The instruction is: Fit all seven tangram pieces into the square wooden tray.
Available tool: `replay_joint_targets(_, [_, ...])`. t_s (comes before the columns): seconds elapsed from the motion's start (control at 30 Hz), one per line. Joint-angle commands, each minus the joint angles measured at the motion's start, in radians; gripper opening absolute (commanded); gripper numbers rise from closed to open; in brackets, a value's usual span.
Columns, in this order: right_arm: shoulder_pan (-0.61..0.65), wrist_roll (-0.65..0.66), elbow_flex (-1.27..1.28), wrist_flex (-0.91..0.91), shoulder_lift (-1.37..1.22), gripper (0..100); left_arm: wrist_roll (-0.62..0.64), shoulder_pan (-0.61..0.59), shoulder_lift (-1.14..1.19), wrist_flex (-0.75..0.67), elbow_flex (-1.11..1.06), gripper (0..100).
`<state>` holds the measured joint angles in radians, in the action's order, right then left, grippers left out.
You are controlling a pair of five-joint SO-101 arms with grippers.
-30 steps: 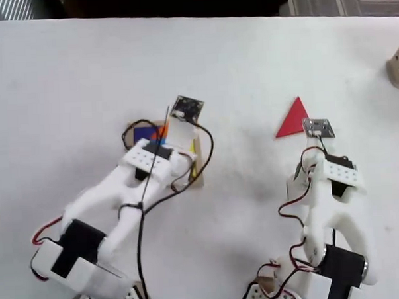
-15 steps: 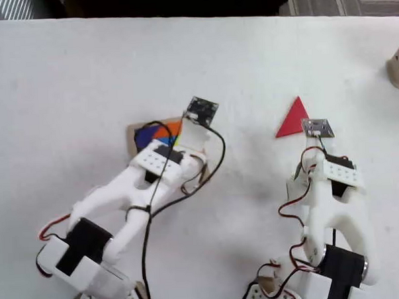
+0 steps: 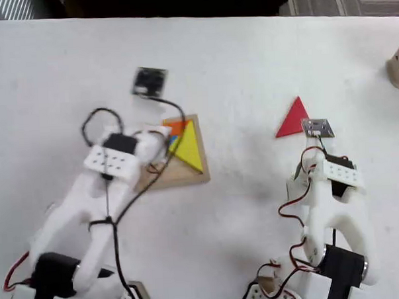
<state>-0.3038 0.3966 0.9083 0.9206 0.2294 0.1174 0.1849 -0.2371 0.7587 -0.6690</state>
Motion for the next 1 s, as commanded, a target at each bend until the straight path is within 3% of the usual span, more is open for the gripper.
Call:
replay_joint_targets(0.0, [-0.005,0.008,-0.006,-0.013,0.033,1.8,0.008,-0.174,-0.038,-0.152,-0.041,2])
replay_joint_targets(0.1, [-0.005,0.008,-0.006,-0.013,0.033,1.8,0.003,-0.213,0.010,-0.215,-0.038,2])
replay_joint_targets(0.37, [-0.013,0.006,-0.011,-0.012,0.044,2.0,0.003,-0.314,0.148,-0.221,0.072,2])
replay_joint_targets(0.53, [-0.013,0.006,-0.097,-0.004,0.044,2.1,0.002,-0.305,0.288,-0.213,0.170,2])
replay_joint_targets(0.67, [-0.013,-0.009,-0.275,0.131,0.025,2.1,0.002,-0.308,0.346,-0.183,0.227,2])
replay_joint_targets(0.77, [-0.005,-0.094,-0.454,0.226,-0.028,2.1,0.002,-0.308,0.346,-0.135,0.249,2])
replay_joint_targets(0.97, [0.058,-0.117,-0.832,0.331,-0.295,1.9,0.002,-0.309,0.346,-0.130,0.249,2])
